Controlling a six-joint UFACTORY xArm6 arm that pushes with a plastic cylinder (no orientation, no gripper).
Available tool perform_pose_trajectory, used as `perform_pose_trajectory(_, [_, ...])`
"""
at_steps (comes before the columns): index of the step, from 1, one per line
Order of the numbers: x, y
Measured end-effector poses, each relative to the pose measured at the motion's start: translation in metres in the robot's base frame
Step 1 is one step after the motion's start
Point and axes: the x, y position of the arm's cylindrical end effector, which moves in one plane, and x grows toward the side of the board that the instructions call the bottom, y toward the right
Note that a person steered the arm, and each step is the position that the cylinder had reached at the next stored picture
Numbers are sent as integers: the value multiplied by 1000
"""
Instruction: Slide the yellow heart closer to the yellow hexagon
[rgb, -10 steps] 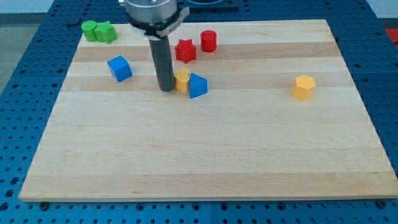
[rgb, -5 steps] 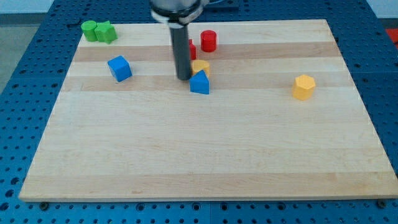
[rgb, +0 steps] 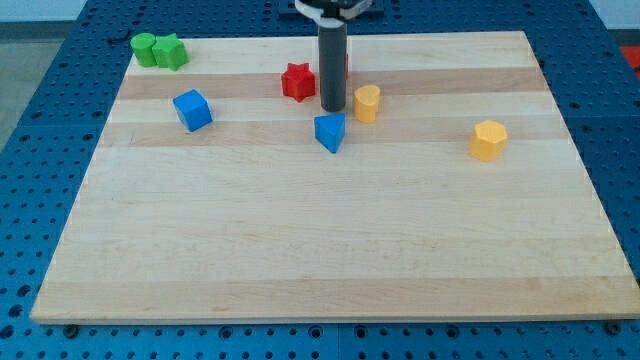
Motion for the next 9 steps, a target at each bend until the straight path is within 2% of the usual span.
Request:
perform_pose_trajectory(1, [-19,14])
perform_pose_trajectory(3, [-1,57])
perform_pose_trajectory(5, [3,26])
perform_pose_trajectory(6, [26,23])
perform_pose_trajectory(7, [41,45])
perform_pose_trajectory(9, [41,112])
